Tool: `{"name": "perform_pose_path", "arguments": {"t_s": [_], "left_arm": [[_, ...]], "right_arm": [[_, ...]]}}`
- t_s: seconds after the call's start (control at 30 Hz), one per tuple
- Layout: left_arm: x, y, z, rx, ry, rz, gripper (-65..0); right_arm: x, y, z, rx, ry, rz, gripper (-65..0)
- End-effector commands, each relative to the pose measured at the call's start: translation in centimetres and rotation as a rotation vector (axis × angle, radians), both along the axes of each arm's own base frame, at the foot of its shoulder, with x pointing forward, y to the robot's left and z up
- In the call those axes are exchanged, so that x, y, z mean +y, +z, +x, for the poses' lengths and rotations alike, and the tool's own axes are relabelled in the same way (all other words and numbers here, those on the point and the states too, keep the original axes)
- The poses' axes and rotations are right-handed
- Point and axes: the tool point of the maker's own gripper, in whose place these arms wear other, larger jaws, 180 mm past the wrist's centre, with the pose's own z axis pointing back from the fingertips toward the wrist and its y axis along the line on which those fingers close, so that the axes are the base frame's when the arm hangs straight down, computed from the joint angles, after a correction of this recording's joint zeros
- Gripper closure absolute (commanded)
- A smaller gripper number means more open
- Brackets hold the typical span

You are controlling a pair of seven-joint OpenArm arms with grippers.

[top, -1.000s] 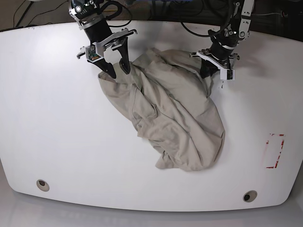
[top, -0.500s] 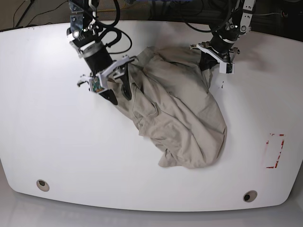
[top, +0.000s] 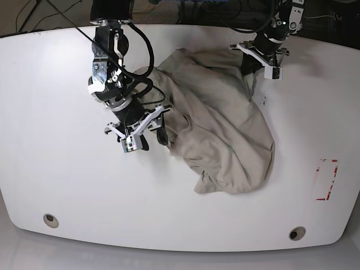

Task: Layout the t-shirt on the table in an organized manner, then fold the t-shirt properly
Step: 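Grasp the shirt edges with both grippers, right gripper pulling fabric outward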

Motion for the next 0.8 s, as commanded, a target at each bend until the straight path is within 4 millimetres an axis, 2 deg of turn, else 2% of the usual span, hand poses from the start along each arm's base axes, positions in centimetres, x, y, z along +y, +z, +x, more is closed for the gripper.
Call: {"name": "perform_pose_path", "arguments": {"t_s": [0.0, 0.1, 0.17, 0.4, 0.57, 0.77], "left_arm": [[0.3, 1.1, 0.4, -0.039, -0.008, 0.005, -0.3], [0.3, 1.2, 0.4, -0.043, -0.010, 0.005, -0.3], [0.2, 1.2, 0.1, -0.037, -0.011, 0.006, -0.3], [0.6, 1.2, -0.1, -0.034, -0.022, 0.018, -0.3], [0.6, 1.2, -0.1, -0.034, -0.023, 0.020, -0.3], [0.6, 1.2, -0.1, -0.034, -0.023, 0.020, -0.1]], "right_arm": [[1.0, 0.9, 1.3, -0.026, 0.015, 0.052, -39.6], [1.3, 0.6, 1.9, -0.006, 0.020, 0.079, -46.1], [1.4, 0.5, 2.2, -0.004, 0.021, 0.092, -48.2], [1.8, -0.9, 3.3, 0.043, 0.025, 0.112, -48.2], [2.4, -2.5, 3.7, 0.088, 0.050, 0.120, -48.2], [3.3, -3.4, 3.9, 0.112, 0.104, 0.123, -48.2]]}}
